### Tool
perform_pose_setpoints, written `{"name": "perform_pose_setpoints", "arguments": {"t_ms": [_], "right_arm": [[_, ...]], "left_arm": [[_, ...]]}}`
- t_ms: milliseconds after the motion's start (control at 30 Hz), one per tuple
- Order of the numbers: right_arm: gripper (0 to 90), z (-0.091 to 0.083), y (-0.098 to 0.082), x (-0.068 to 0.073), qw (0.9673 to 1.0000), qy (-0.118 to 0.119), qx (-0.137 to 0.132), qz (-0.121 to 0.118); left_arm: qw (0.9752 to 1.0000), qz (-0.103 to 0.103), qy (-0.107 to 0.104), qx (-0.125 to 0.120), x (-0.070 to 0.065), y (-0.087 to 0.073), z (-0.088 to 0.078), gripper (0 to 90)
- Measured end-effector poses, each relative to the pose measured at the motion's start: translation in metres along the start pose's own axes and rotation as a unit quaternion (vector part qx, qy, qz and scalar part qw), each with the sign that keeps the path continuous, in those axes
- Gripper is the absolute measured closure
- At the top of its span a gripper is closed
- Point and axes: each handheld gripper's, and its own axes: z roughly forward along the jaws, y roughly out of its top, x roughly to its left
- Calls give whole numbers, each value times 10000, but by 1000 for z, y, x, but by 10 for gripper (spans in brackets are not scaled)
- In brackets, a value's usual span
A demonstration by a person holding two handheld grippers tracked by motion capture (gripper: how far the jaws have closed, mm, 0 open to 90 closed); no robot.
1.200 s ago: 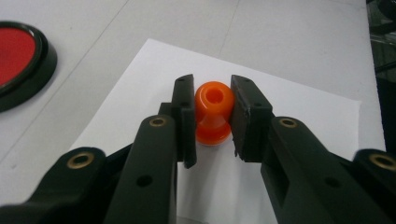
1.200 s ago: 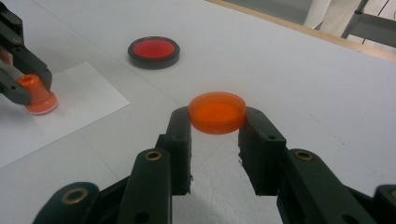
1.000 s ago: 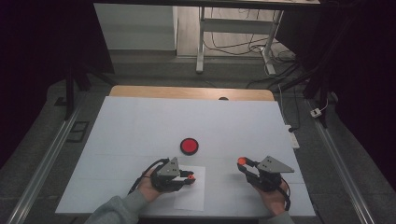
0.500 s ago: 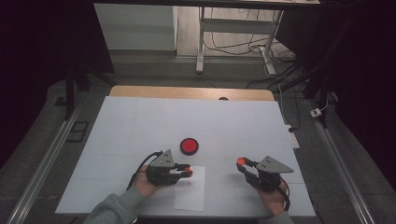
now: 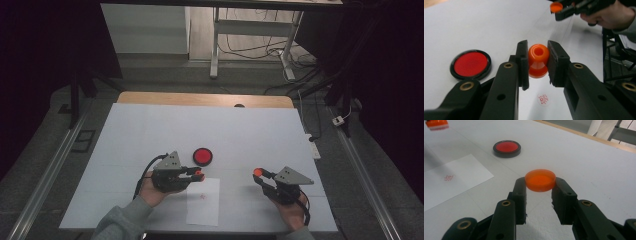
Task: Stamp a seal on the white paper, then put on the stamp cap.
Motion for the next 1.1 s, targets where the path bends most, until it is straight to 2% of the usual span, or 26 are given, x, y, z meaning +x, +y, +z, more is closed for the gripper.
{"name": "perform_pose_setpoints", "arguments": {"t_ms": [133, 267, 533, 1100], "right_arm": [[645, 0, 0, 1, 10000, 20, 5, -19], [645, 2, 0, 0, 10000, 28, 26, -8], [645, 3, 0, 3, 10000, 61, 9, -54], [645, 3, 1, 3, 9999, 76, 18, -99]], "left_arm": [[9998, -184, 23, -68, 7, 5, -5, 723], [9996, -256, 24, -94, 11, 4, -9, 722], [9997, -193, -65, -110, 9, 4, -10, 723], [9997, -196, -116, -128, 9, 5, -8, 722]]}}
